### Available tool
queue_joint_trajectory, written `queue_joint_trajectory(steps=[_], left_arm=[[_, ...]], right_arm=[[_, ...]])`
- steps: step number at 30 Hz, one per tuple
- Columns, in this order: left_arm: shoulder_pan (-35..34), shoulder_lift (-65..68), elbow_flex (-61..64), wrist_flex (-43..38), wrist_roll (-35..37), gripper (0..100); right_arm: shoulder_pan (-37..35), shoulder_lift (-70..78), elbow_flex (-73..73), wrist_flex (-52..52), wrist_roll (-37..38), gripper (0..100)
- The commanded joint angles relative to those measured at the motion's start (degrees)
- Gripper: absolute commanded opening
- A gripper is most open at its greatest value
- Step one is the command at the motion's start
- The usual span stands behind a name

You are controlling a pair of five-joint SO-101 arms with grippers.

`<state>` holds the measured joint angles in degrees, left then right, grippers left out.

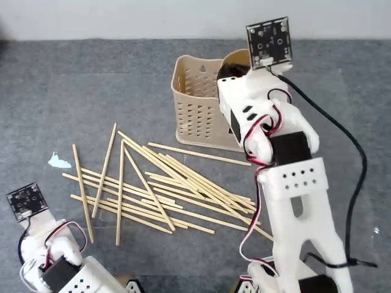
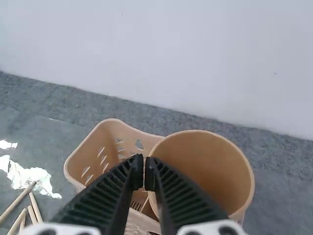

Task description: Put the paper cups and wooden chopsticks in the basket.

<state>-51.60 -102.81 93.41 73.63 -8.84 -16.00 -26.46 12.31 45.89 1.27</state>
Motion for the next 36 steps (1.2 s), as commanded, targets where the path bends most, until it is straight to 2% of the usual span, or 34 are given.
queue_joint_trajectory(steps=[1,8,14,17,25,32,36], left_arm=[[0.0,0.3,-0.8,-0.3,-0.5,2],[0.0,0.3,-0.8,-0.6,-0.5,2],[0.0,0.3,-0.4,-1.0,-0.5,2],[0.0,0.3,-0.4,-1.0,-0.5,2],[0.0,0.3,-0.4,-1.0,-0.5,2],[0.0,0.3,-0.3,-1.0,-0.5,2],[0.0,0.3,-0.3,-1.0,-0.5,2]], right_arm=[[1.5,0.6,1.4,-1.5,-0.5,0.9],[2.2,1.1,5.9,-1.5,-0.5,0.9],[1.9,-0.3,2.4,-1.0,-0.4,1.0],[-0.2,-2.9,-3.7,1.6,0.2,1.7],[-10.7,-4.8,-14.7,23.3,3.2,5.2],[-19.5,-4.5,-8.2,32.0,3.3,5.7],[-22.9,-2.1,-0.3,32.2,3.3,14.4]])
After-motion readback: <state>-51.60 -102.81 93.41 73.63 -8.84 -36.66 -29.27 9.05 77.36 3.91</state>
